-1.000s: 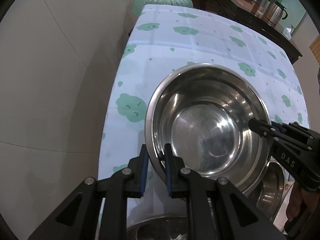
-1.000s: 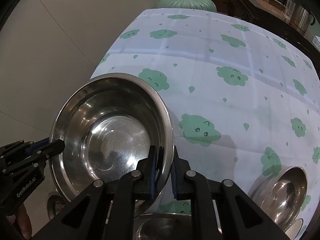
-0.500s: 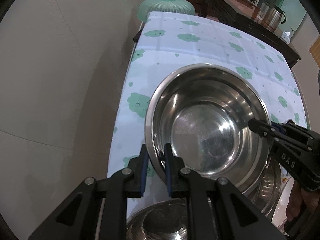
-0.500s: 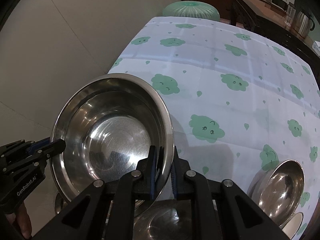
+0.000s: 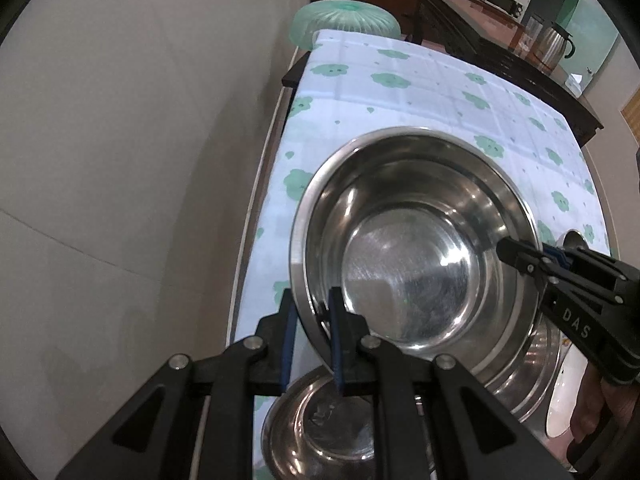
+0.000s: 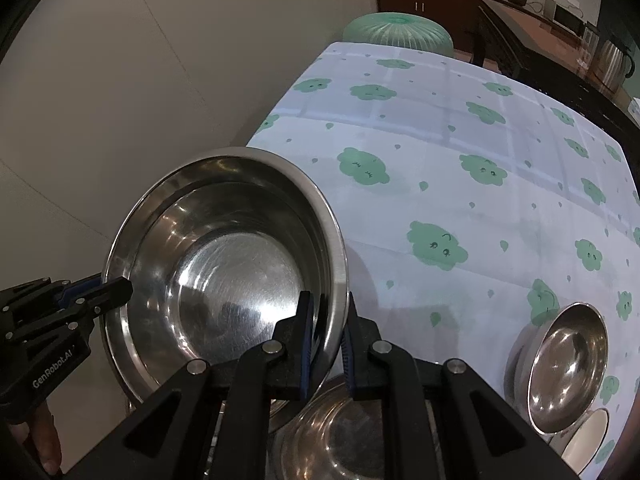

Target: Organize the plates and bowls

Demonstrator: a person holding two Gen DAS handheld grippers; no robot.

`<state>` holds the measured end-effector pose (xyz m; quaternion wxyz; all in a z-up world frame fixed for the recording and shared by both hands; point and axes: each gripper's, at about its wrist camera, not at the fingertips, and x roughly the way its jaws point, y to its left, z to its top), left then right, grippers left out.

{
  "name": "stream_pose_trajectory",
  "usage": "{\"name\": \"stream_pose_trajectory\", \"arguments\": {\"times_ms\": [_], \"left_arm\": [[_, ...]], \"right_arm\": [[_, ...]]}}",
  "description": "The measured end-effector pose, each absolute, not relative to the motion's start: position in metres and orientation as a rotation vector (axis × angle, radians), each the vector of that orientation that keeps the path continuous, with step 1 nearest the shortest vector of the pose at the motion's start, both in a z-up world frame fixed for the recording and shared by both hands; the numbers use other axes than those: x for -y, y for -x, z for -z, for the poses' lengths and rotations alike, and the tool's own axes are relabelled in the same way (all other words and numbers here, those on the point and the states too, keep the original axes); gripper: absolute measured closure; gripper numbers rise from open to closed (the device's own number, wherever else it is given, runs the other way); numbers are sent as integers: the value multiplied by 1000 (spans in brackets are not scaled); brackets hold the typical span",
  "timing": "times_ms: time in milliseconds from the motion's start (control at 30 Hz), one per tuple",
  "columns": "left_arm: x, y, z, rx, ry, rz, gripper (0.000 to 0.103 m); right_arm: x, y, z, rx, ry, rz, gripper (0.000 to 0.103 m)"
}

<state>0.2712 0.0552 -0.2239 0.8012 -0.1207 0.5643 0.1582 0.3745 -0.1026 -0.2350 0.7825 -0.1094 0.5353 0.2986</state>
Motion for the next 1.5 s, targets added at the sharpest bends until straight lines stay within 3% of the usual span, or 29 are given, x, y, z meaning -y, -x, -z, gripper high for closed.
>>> {"name": "stream_pose_trajectory", "arguments": {"times_ms": [1500], "left_arm": [[-41,-161,223,-1223,281,-340,90]], "right_arm": [[112,-262,229,-1152,265,-670,89]]}}
